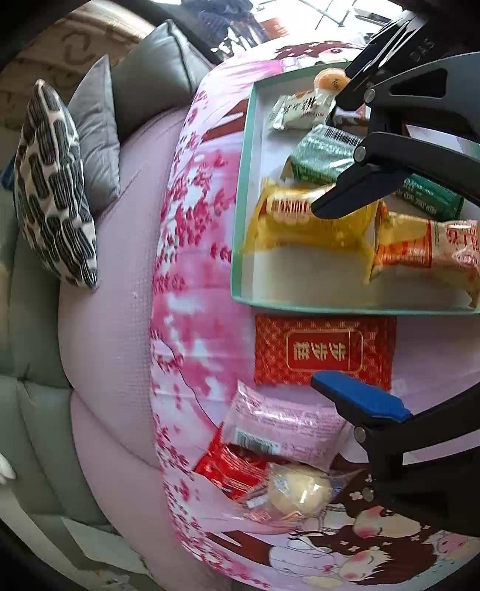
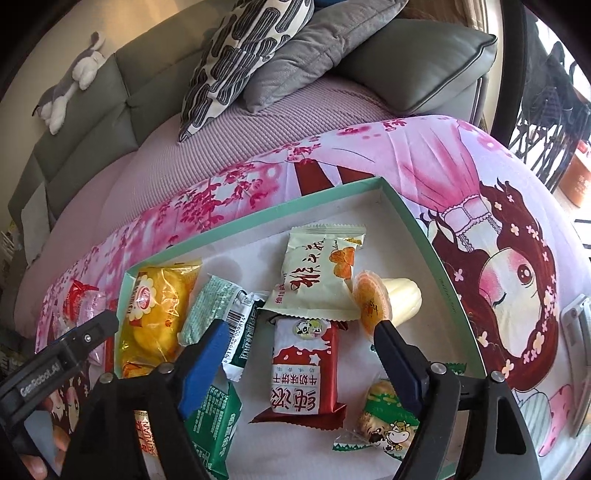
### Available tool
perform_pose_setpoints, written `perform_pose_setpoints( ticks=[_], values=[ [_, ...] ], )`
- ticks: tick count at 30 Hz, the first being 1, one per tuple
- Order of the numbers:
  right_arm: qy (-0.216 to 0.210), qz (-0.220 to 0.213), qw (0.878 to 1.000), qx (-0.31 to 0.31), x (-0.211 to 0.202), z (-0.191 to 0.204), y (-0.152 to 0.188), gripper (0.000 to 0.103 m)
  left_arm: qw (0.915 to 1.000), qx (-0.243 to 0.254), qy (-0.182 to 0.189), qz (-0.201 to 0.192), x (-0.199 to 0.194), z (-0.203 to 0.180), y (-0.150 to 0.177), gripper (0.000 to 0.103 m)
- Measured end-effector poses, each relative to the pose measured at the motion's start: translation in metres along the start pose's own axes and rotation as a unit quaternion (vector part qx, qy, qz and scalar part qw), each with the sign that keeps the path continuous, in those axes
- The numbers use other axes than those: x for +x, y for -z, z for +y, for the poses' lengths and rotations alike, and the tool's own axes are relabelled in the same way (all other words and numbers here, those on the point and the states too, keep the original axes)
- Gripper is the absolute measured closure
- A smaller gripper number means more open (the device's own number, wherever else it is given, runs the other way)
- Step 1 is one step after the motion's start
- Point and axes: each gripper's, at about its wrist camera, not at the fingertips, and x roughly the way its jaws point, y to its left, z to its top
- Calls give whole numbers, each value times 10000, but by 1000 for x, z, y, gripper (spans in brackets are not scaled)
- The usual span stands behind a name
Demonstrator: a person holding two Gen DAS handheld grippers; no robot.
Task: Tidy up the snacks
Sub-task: 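Withdraw both grippers from the tray back toward the snack pile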
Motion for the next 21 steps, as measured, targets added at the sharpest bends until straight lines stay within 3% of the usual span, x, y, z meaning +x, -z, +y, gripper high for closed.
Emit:
perform_pose_setpoints(
  ticks=[14,16,19,21],
  values=[
    [80,-25,10000,-32,-7,1,-1,20,9999,-67,-91,48,5,6,1,17],
    [95,-18,9999,-60,-7,2,-1,20,9999,-69,-97,30,5,7,2,8],
    [169,-43,9997,-172,-6,5,0,0,9998,22,-178,-85,5,5,2,4],
    [198,-103,9995,-202,-7,6,0,0,9997,19,-233,-122,5,6,2,0]
  ],
)
